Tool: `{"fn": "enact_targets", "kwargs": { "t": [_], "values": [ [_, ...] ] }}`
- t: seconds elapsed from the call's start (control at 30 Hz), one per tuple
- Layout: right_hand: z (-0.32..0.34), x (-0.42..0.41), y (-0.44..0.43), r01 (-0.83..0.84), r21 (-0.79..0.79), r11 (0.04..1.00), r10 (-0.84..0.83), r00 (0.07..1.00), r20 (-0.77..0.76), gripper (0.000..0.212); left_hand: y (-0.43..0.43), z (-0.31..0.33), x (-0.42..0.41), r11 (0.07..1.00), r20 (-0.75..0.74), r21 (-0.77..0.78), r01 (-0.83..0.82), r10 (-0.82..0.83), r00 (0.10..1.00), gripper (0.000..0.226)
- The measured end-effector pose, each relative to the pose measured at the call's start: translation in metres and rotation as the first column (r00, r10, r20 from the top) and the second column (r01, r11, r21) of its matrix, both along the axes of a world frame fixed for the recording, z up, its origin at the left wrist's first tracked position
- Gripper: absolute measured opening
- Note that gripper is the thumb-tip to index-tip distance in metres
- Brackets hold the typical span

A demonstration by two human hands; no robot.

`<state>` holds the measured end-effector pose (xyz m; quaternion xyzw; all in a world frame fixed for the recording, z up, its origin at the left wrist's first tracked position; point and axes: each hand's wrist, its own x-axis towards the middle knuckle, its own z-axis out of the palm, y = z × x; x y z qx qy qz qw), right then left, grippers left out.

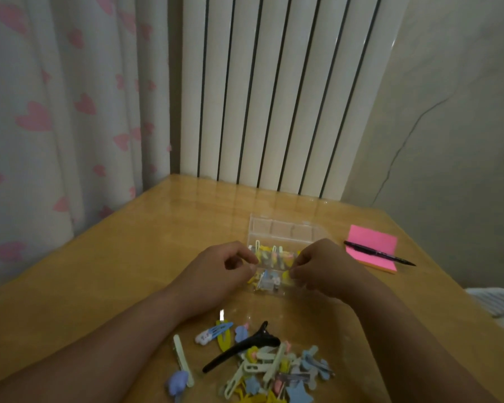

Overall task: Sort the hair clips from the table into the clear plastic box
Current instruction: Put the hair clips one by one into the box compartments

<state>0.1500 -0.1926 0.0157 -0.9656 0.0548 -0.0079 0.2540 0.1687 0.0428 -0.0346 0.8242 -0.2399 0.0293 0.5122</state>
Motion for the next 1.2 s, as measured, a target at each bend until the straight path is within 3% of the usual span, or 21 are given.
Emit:
{"fn": "enact_targets", "kwargs": {
  "t": [0.33, 0.67, 0.8, 0.87, 1.1, 1.2],
  "values": [
    [-0.003, 0.0, 0.003, -0.006, -0.034, 0.999, 0.007, 0.999, 0.034, 0.018, 0.0, -0.002, 0.001, 1.0, -0.005, 0.008, 0.007, -0.007, 1.0, 0.008],
    [0.029, -0.02, 0.021, -0.235, -0.103, 0.967, 0.25, 0.952, 0.174, 0.012, -0.001, 0.005, -0.005, 0.999, -0.025, 0.029, -0.028, 0.029, 0.999, 0.016],
    [0.047, -0.038, 0.039, -0.476, -0.121, 0.871, 0.479, 0.878, -0.01, 0.001, 0.002, 0.009, -0.004, 0.998, -0.073, -0.031, -0.055, 0.053, 0.996, 0.015],
    [0.046, -0.043, 0.051, -0.555, -0.147, 0.819, 0.547, 0.832, -0.09, 0.006, 0.001, 0.009, -0.003, 0.995, -0.11, -0.07, -0.066, 0.058, 0.992, 0.016],
    [0.013, -0.049, 0.092, -0.676, -0.239, 0.697, 0.666, 0.734, -0.134, 0.02, 0.003, 0.009, 0.004, 0.953, -0.268, -0.258, -0.156, 0.085, 0.96, 0.019],
    [0.004, -0.046, 0.095, -0.683, -0.247, 0.687, 0.681, 0.724, -0.107, 0.016, 0.005, 0.012, 0.007, 0.922, -0.316, -0.328, -0.206, 0.098, 0.944, 0.022]
  ]
}}
